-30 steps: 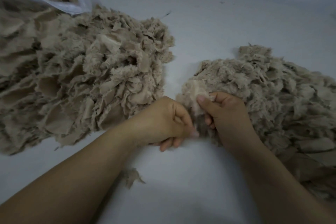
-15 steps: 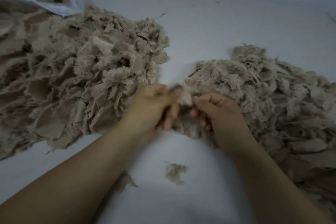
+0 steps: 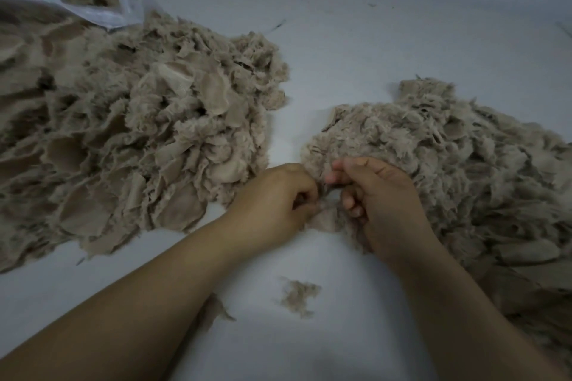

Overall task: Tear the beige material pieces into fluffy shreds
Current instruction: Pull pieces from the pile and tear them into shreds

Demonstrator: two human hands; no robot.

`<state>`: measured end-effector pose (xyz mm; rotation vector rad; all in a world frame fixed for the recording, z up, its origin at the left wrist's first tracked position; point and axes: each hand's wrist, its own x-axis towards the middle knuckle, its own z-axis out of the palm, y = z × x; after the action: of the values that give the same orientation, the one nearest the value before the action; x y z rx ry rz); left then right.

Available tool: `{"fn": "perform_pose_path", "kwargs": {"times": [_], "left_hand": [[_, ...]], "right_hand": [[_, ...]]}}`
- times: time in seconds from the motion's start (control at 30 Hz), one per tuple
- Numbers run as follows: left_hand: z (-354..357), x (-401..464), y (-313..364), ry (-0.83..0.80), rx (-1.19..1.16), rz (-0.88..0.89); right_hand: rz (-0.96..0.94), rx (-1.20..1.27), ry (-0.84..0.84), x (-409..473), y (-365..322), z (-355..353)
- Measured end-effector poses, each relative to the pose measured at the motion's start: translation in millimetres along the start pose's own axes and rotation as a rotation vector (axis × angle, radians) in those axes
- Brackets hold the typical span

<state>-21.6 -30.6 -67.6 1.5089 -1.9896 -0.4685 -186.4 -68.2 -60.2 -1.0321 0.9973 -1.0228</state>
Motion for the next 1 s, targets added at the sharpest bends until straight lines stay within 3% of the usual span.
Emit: {"fn": "perform_pose_path", "kwargs": {"times": [0.13, 0.2, 0.33, 0.6, 0.73, 1.0], "left_hand": [[0.0, 5.0, 2.7, 0.177, -0.652, -0.262], [0.9, 5.5, 6.2, 0.150, -0.772, -0.329], [7.1, 4.9, 5.9, 0.153, -0.839, -0.362], [11.4, 2.2, 7.9, 0.167, -0.782, -0.359], [9.3, 2.7, 6.1, 0.206, -0.811, -0.384], [6.1, 4.4, 8.6, 0.132, -0.873, -0.434]], "right_hand": [[0.020, -0.105, -0.001, 1.8, 2.6, -2.6], [-0.023, -0.155, -0.058, 0.1, 2.1, -3.3], [-0.067, -0.163, -0.120, -3.5, -2.5, 0.1], [-0.040, -0.285, -0.030, -7.0, -4.6, 5.1], [0.029, -0.240, -0.007, -5.1, -4.4, 4.4], [0.050, -0.171, -0.018, -3.6, -2.2, 0.4]]}}
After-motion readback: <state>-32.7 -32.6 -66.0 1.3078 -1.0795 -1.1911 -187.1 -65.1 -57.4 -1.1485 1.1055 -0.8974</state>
